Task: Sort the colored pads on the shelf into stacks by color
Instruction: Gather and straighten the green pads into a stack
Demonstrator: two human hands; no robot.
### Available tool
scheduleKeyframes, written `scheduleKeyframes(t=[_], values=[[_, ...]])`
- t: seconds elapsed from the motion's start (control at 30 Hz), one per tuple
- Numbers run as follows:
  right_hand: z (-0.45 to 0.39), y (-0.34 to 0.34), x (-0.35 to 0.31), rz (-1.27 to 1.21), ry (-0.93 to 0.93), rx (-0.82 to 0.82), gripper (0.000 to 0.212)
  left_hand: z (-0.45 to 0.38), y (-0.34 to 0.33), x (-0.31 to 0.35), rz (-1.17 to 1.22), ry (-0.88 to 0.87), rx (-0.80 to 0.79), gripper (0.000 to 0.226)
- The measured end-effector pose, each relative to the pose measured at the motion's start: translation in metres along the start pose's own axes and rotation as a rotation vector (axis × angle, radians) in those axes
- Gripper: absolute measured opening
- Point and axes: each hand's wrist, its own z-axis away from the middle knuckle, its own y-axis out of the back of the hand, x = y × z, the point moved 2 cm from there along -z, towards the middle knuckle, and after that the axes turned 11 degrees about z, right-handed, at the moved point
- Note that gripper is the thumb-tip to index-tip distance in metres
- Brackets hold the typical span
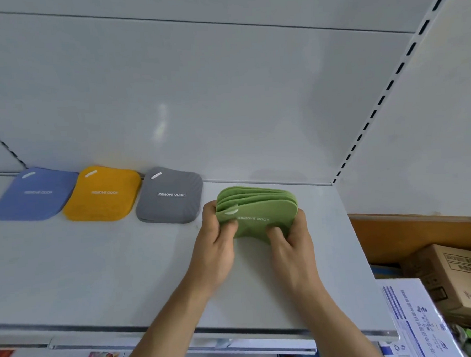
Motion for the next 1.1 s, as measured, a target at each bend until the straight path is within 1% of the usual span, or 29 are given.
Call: scheduleKeyframes(t=[0.13,0.3,0.4,0.47,0.53,0.6,0.67,0.77,0.9,0.97,1.03,1.1], values=[[-0.001,-0.001,0.001,0.009,0.000,-0.024,0.025,0.000,-0.004,0.001,0.009,0.005,0.014,0.027],[0.000,-0.007,-0.005,-0.025,0.019,0.039,0.028,-0.003,-0.002,0.002,0.018,-0.025,0.036,0.026],[0.000,-0.013,-0.006,0.000,0.005,0.050,0.030,-0.007,0.002,0.000,-0.001,-0.010,0.022,0.023],[0.000,-0.016,-0.006,0.046,0.000,0.042,0.030,-0.010,0.004,-0.001,-0.008,0.005,0.006,0.017],[0.000,-0.016,-0.008,0.053,-0.006,0.068,0.030,-0.013,0.003,-0.003,0.002,0.025,-0.020,0.014],[0.000,-0.017,-0.011,0.042,-0.007,0.120,0.032,-0.015,0.003,-0.001,0.005,0.021,-0.039,0.020],[0.000,-0.019,-0.013,0.046,-0.027,0.138,0.032,-0.015,0.004,-0.002,-0.017,0.020,-0.064,0.026],[-0.002,-0.021,-0.011,0.090,-0.068,0.127,0.028,-0.015,0.005,-0.003,-0.080,0.023,-0.091,0.030],[-0.005,-0.017,-0.006,0.172,-0.075,0.132,0.025,-0.016,0.008,-0.010,-0.230,-0.084,-0.120,0.028],[-0.009,-0.012,-0.003,0.245,-0.070,0.106,0.024,-0.019,0.012,-0.014,-0.364,-0.160,-0.083,0.021],[-0.014,-0.007,0.001,0.321,-0.046,0.070,0.022,-0.024,0.017,-0.013,-0.539,-0.232,-0.043,0.028],[-0.021,-0.003,0.002,0.351,-0.001,0.053,0.020,-0.028,0.021,-0.007,-0.588,-0.242,-0.017,0.036]])
